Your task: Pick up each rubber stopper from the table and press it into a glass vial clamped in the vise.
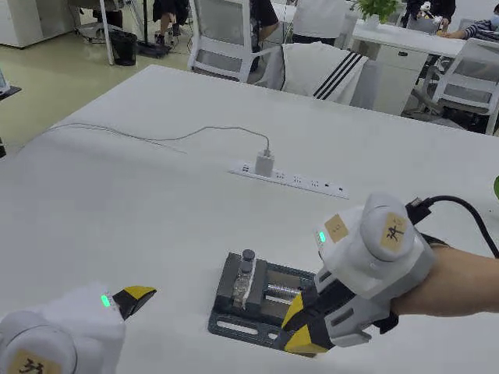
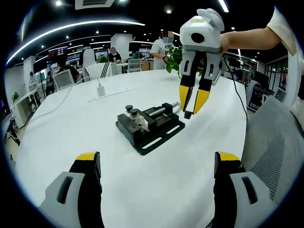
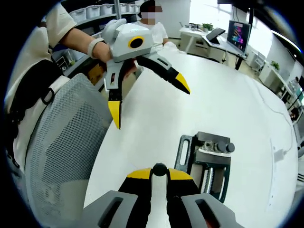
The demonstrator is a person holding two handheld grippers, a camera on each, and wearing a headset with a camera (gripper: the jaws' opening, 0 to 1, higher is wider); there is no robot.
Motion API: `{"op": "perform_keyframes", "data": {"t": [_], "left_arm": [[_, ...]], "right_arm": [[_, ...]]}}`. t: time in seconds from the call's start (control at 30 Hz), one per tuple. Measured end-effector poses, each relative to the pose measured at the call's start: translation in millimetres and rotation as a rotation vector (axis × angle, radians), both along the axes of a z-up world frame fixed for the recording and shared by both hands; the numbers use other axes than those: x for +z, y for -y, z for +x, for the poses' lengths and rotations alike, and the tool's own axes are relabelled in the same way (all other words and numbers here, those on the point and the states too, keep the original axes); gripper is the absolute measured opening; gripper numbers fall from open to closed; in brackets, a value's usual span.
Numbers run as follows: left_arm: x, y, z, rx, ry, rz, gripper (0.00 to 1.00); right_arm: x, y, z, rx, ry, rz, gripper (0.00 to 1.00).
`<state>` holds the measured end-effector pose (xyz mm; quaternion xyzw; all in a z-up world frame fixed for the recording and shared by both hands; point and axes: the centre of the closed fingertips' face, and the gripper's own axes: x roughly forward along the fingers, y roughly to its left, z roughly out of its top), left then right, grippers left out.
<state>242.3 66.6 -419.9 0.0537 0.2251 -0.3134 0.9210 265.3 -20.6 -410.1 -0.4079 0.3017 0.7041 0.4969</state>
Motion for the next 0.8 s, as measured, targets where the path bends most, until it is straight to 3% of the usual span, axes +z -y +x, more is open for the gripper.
{"op": "perform_keyframes", "data": {"t": [0.27,0.33,0.5,0.8], "left_arm": [[2.8,-1.8,-0.5,0.011,0.007,-0.006,0.99],[2.9,-2.1,-0.7,0.012,0.005,-0.008,0.99],[4.6,-2.3,-2.1,0.007,0.005,-0.008,0.99],[2.0,-2.8,-4.1,0.006,-0.012,-0.009,0.99]], "right_arm": [[13.8,-19.5,29.3,0.083,0.071,-0.033,0.06],[14.0,-20.9,39.0,0.141,0.117,-0.068,0.06],[16.6,-28.5,55.6,0.200,0.173,-0.112,0.06],[6.6,-44.1,58.6,0.326,0.218,-0.162,0.05]]}}
